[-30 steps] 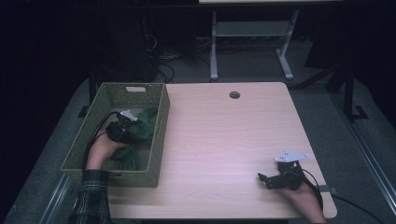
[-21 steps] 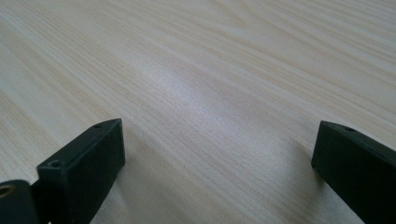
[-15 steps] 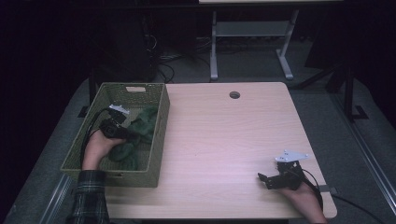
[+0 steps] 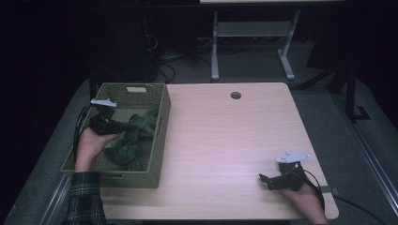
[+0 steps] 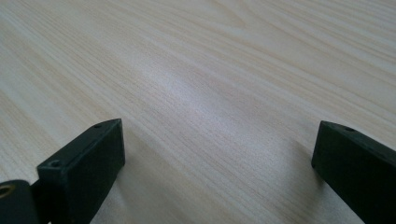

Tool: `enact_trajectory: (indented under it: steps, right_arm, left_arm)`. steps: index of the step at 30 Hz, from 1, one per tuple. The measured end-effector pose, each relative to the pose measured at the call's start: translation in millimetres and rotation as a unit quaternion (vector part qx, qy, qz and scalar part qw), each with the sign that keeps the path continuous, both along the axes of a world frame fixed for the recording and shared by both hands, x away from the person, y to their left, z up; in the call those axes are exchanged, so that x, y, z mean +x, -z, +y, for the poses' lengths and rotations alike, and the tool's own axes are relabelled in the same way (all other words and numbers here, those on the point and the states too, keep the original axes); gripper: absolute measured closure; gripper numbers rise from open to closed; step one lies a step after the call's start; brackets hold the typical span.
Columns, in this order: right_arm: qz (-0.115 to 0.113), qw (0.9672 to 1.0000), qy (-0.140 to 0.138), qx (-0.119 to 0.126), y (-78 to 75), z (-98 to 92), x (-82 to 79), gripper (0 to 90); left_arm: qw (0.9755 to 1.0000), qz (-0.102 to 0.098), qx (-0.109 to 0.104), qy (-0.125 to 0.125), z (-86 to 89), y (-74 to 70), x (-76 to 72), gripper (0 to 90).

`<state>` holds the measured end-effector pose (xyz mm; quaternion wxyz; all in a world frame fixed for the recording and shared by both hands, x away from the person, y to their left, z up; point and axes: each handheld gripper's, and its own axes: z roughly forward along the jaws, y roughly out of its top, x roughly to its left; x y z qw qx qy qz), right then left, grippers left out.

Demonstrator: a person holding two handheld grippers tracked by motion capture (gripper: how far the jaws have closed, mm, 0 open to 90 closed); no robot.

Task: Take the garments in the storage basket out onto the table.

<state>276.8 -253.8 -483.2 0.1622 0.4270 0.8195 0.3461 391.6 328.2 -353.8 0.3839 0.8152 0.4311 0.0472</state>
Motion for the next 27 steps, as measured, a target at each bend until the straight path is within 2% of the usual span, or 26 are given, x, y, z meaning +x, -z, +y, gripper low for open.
enact_trajectory:
  steps: [10,12,16,20,27]
  right_arm:
    - [0.0,1.0,0.0,0.0,0.0,0.0,0.0,2.3]
    - [0.0,1.0,0.0,0.0,0.0,0.0,0.0,2.3]
    - [0.0,1.0,0.0,0.0,0.0,0.0,0.0,2.3]
    - [0.0,1.0,0.0,0.0,0.0,-0.1,0.1,2.3]
    - [0.0,1.0,0.0,0.0,0.0,-0.1,0.0,2.3]
  left_arm:
    - [0.9998,-0.017,-0.014,-0.002,0.9,-17.1,-6.9,85.9]
    - [0.9996,-0.023,-0.016,-0.002,1.3,-23.9,-9.4,86.1]
    - [0.9988,-0.035,-0.034,-0.006,3.3,-36.6,-14.2,86.5]
    - [0.9984,-0.044,-0.036,-0.007,4.0,-49.4,-16.9,86.7]
    - [0.9967,-0.06,-0.053,-0.012,3.1,-74.5,-18.6,86.9]
